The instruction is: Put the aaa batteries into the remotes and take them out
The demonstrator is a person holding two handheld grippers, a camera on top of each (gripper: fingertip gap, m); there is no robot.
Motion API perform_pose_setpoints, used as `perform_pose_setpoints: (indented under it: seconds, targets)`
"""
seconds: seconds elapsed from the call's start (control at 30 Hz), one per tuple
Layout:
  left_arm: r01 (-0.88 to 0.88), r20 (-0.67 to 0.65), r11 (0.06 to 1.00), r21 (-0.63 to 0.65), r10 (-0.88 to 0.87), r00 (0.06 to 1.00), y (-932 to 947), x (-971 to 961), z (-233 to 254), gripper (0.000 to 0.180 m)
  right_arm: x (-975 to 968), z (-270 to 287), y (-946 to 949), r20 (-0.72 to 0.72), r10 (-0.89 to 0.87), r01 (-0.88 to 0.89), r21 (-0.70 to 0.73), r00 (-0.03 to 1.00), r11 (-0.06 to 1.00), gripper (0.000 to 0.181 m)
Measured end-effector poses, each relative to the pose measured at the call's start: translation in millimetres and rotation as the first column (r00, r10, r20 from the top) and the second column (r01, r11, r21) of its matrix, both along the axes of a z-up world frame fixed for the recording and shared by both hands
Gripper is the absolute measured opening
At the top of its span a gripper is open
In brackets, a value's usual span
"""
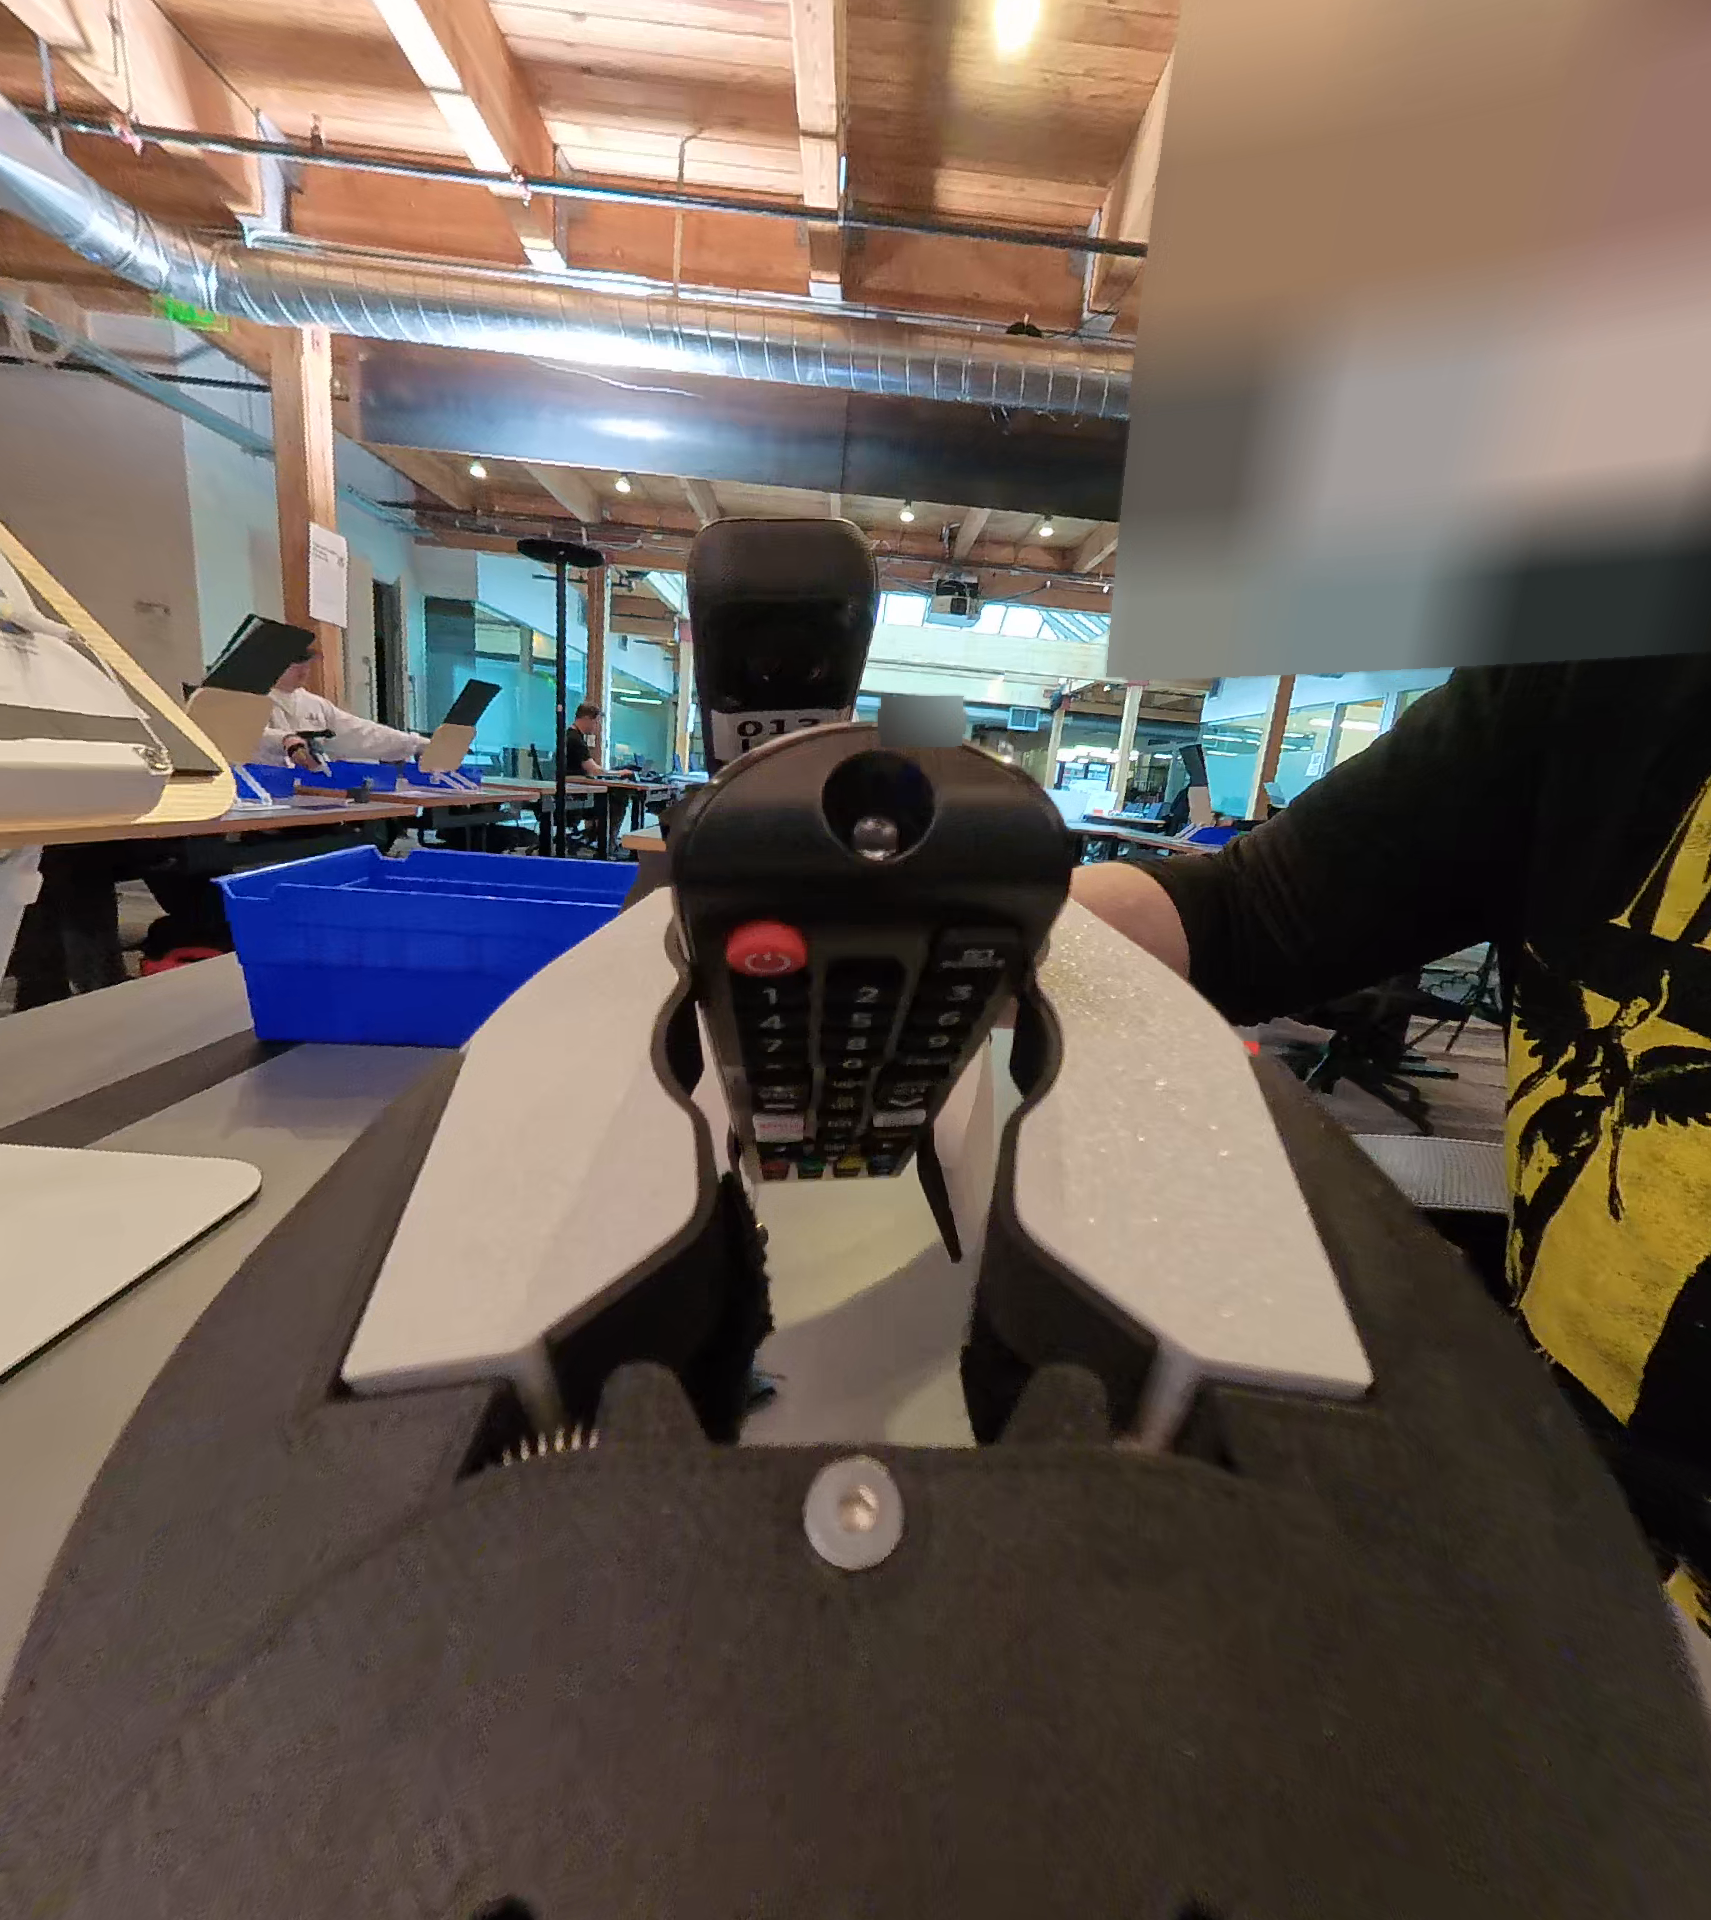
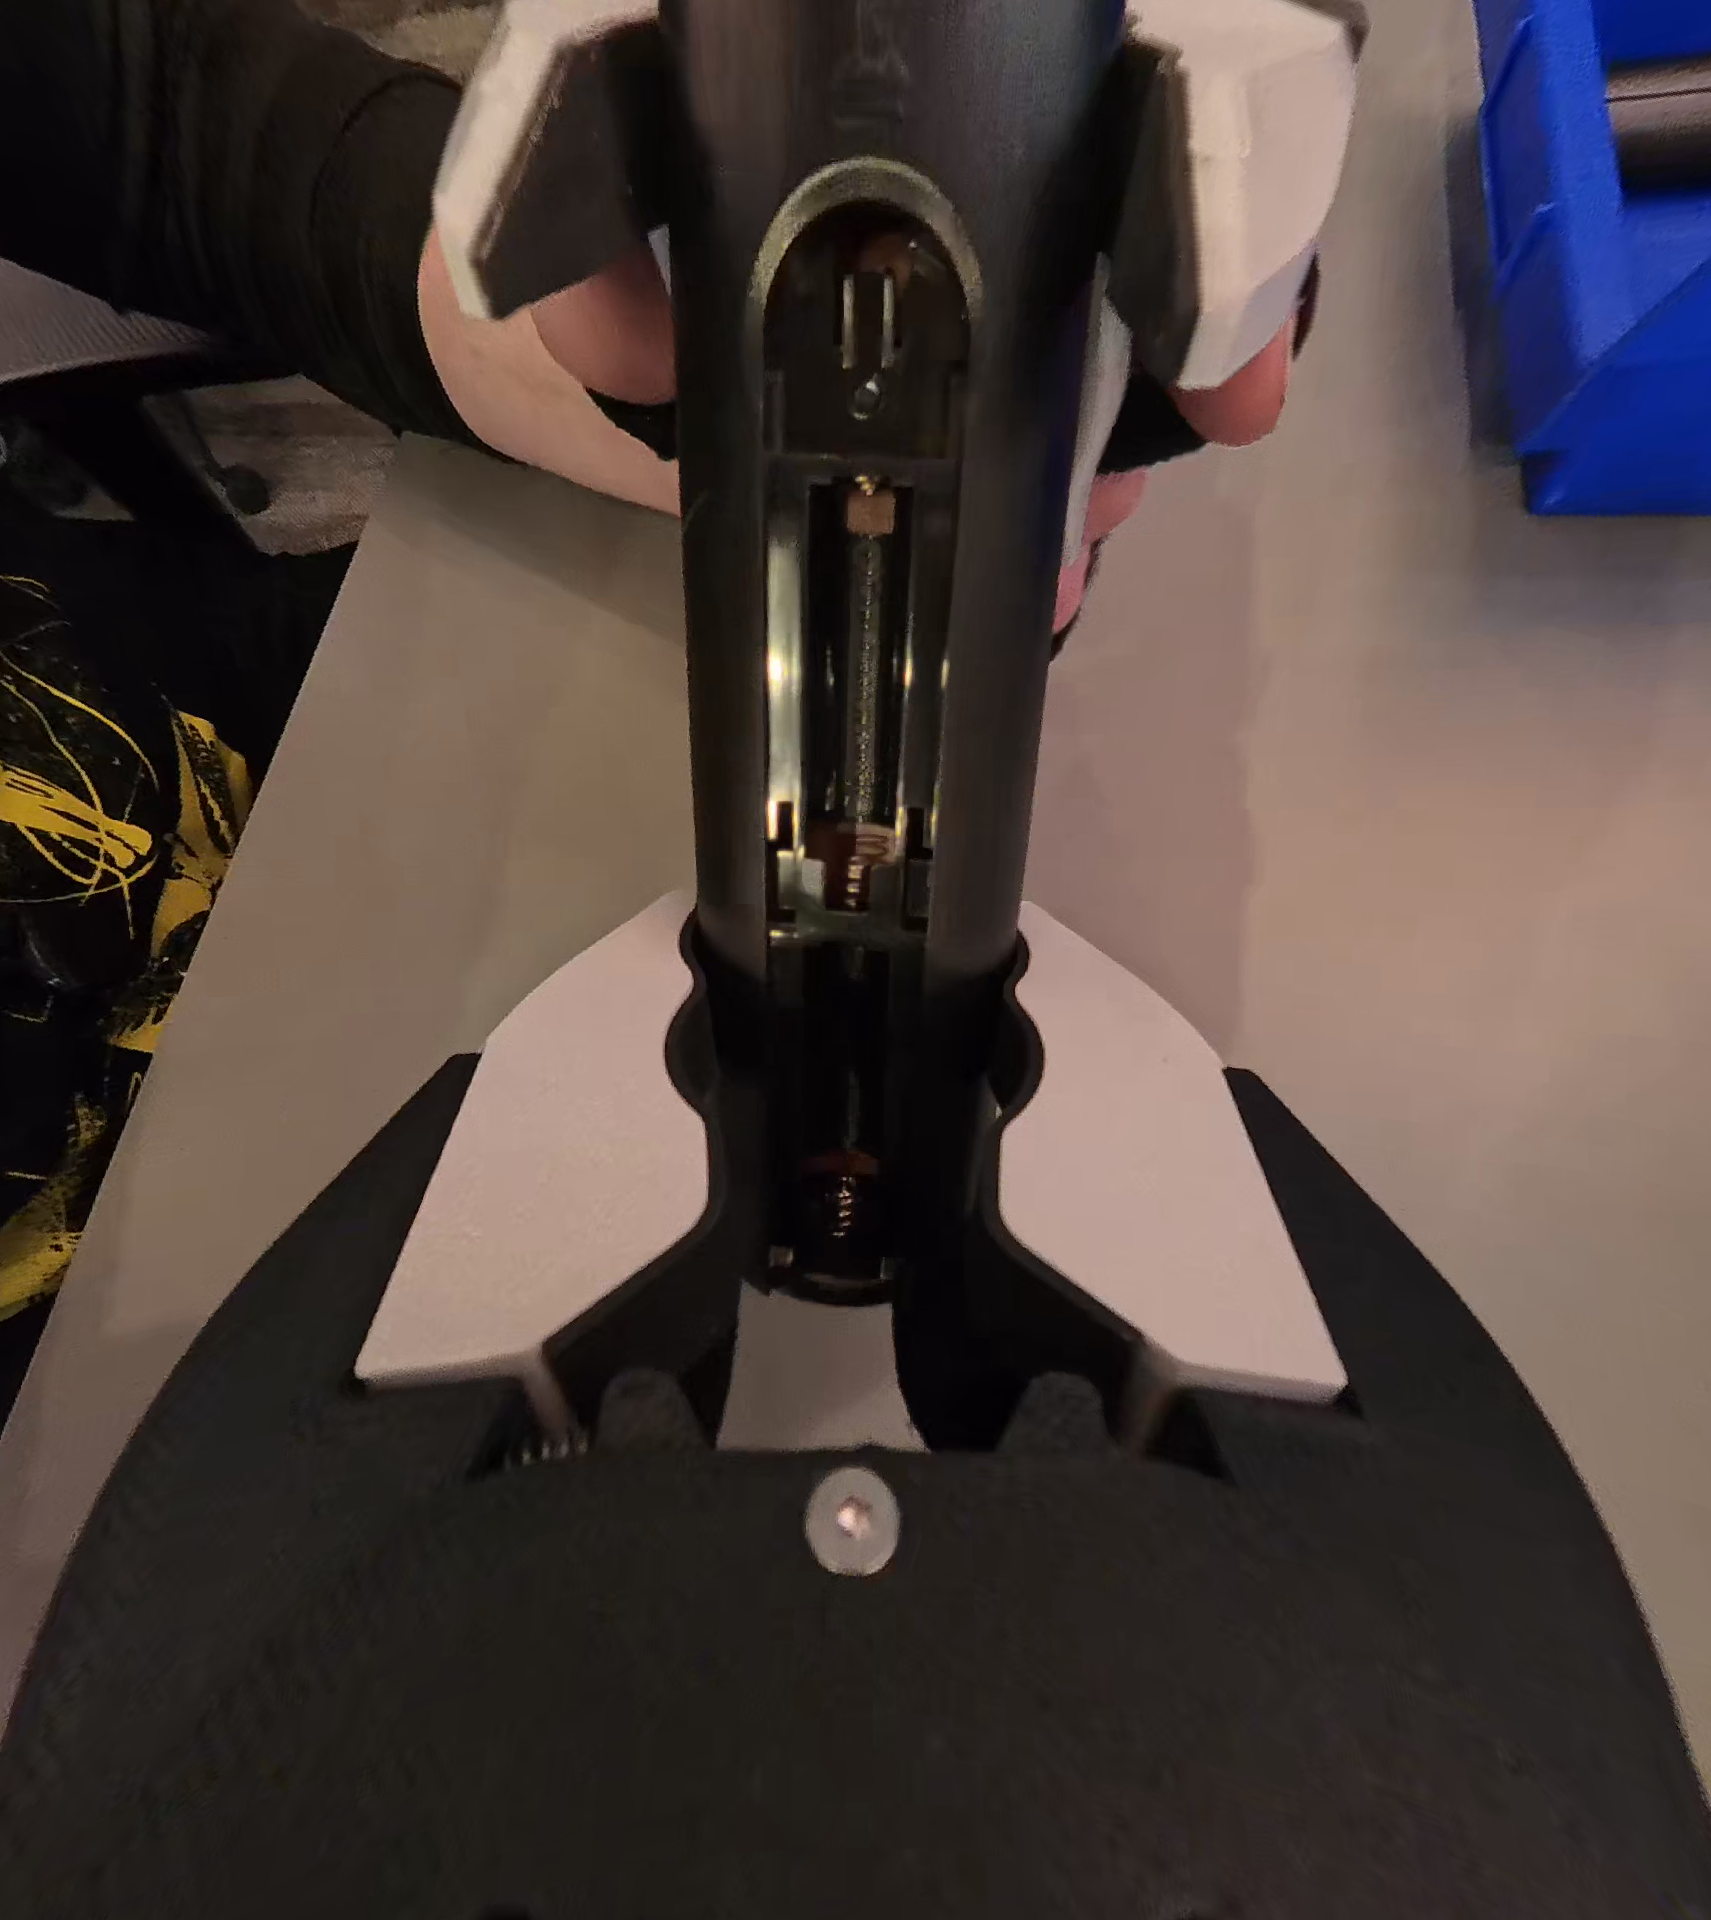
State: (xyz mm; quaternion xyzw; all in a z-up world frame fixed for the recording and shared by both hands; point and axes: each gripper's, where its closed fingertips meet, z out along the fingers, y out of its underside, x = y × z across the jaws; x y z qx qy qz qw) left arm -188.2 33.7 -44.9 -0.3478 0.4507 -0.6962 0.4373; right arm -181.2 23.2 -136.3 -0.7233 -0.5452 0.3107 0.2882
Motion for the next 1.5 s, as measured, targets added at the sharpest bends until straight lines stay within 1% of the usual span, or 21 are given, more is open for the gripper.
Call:
perform_pose_setpoints:
  seconds: [0.17, 0.23, 0.3, 0.33, 0.63, 0.73, 0.83, 0.87, 0.93, 1.0, 1.03, 1.07, 1.1, 1.17, 1.23, 1.27, 1.33, 1.37, 1.4, 1.43, 1.5]
  targets:
    - [-0.013, 0.014, 1.0, -0.028, 0.014, 1.0, 4.2, 3.2, 0.2, 0.07, -0.8, 0.7, 1.5, -0.008, 0.001, -0.002, -0.015, 1.0, 1.0, 0.05]
    - [-0.013, 0.022, 1.0, -0.026, 0.013, 1.0, 3.8, 3.5, 1.4, 0.07, -0.3, -0.5, 1.3, 0.005, 0.0, 0.0, -0.023, 1.0, 1.0, 0.05]
    - [-0.001, 0.041, 1.0, -0.009, 0.001, 0.999, 0.1, 3.2, 3.2, 0.062, -1.5, -3.4, -0.4, 0.018, 0.007, -0.006, -0.032, 1.0, 0.999, 0.05]
    - [0.006, 0.047, 1.0, -0.011, -0.006, 0.999, -0.6, 3.2, 4.1, 0.062, -2.4, -4.1, -0.8, 0.014, 0.006, -0.005, -0.04, 1.0, 0.999, 0.05]
    - [0.051, 0.052, 0.996, -0.078, -0.047, 0.998, 7.3, -1.0, 9.5, 0.061, -13.3, -0.1, 1.7, -0.075, -0.02, 0.015, -0.077, 0.997, 0.997, 0.051]
    - [0.056, 0.062, 0.995, -0.089, -0.05, 0.997, 12.9, -3.1, 14.7, 0.061, -4.1, 6.9, 12.6, -0.08, -0.081, 0.078, -0.036, 0.993, 0.996, 0.073]
    - [0.087, 0.075, 0.992, -0.087, -0.08, 0.994, 17.2, -6.7, 18.2, 0.061, 28.9, 18.7, 21.7, -0.095, -0.174, 0.173, -0.017, 0.98, 0.985, 0.071]
    - [0.091, 0.08, 0.992, -0.084, -0.085, 0.993, 19.7, -8.0, 19.0, 0.061, 45.9, 19.0, 24.4, -0.081, -0.221, 0.22, -0.02, 0.972, 0.975, 0.071]
    - [0.079, 0.08, 0.994, -0.072, -0.073, 0.994, 27.2, -9.9, 19.2, 0.061, 82.1, 11.8, 27.1, -0.014, -0.324, 0.323, -0.045, 0.946, 0.945, 0.054]
    - [0.08, 0.105, 0.994, -0.078, -0.072, 0.992, 33.0, -14.6, 23.8, 0.061, 106.2, -4.2, 15.3, 0.075, -0.352, 0.358, -0.094, 0.933, 0.929, 0.041]
    - [0.07, 0.107, 0.995, -0.068, -0.063, 0.992, 34.1, -16.0, 25.1, 0.061, 111.6, -10.4, 8.5, 0.094, -0.359, 0.369, -0.131, 0.929, 0.92, 0.038]
    - [0.059, 0.109, 0.997, -0.059, -0.052, 0.993, 34.4, -17.4, 26.7, 0.061, 114.4, -15.9, 2.5, 0.107, -0.362, 0.375, -0.145, 0.926, 0.916, 0.035]
    - [0.055, 0.12, 0.997, -0.059, -0.048, 0.992, 34.4, -19.5, 28.9, 0.061, 118.0, -22.4, -1.7, 0.134, -0.366, 0.382, -0.129, 0.921, 0.915, 0.028]
    - [0.051, 0.129, 0.997, -0.062, -0.043, 0.991, 34.3, -21.9, 29.8, 0.061, 124.2, -32.7, -2.6, 0.192, -0.383, 0.401, -0.06, 0.903, 0.914, 0.026]
    - [0.037, 0.116, 0.998, -0.058, -0.03, 0.993, 36.4, -22.8, 27.1, 0.061, 115.1, -32.5, 1.3, 0.191, -0.346, 0.348, 0.025, 0.919, 0.937, 0.027]
    - [0.03, 0.116, 0.998, -0.062, -0.022, 0.993, 38.6, -24.1, 26.7, 0.061, 110.4, -35.7, 4.9, 0.23, -0.324, 0.318, 0.065, 0.918, 0.946, 0.03]
    - [0.023, 0.124, 0.997, -0.072, -0.014, 0.992, 42.1, -26.9, 26.2, 0.061, 101.0, -45.9, 16.6, 0.327, -0.321, 0.312, 0.081, 0.889, 0.947, 0.048]
    - [0.019, 0.122, 0.997, -0.075, -0.01, 0.992, 43.1, -27.5, 25.5, 0.061, 92.8, -49.6, 21.8, 0.336, -0.333, 0.334, 0.057, 0.881, 0.941, 0.061]
    - [0.014, 0.118, 0.997, -0.075, -0.005, 0.993, 43.7, -27.3, 24.4, 0.061, 87.3, -54.9, 26.1, 0.349, -0.366, 0.387, 0.012, 0.863, 0.922, 0.067]
    - [0.011, 0.112, 0.997, -0.073, -0.003, 0.994, 44.1, -27.0, 23.2, 0.061, 85.3, -61.7, 29.0, 0.373, -0.406, 0.453, -0.044, 0.834, 0.89, 0.06]
    - [0.008, 0.108, 0.997, -0.075, 0.0, 0.994, 45.5, -26.8, 22.4, 0.061, 64.8, -66.3, 24.7, 0.303, -0.43, 0.503, -0.225, 0.85, 0.835, 0.057]
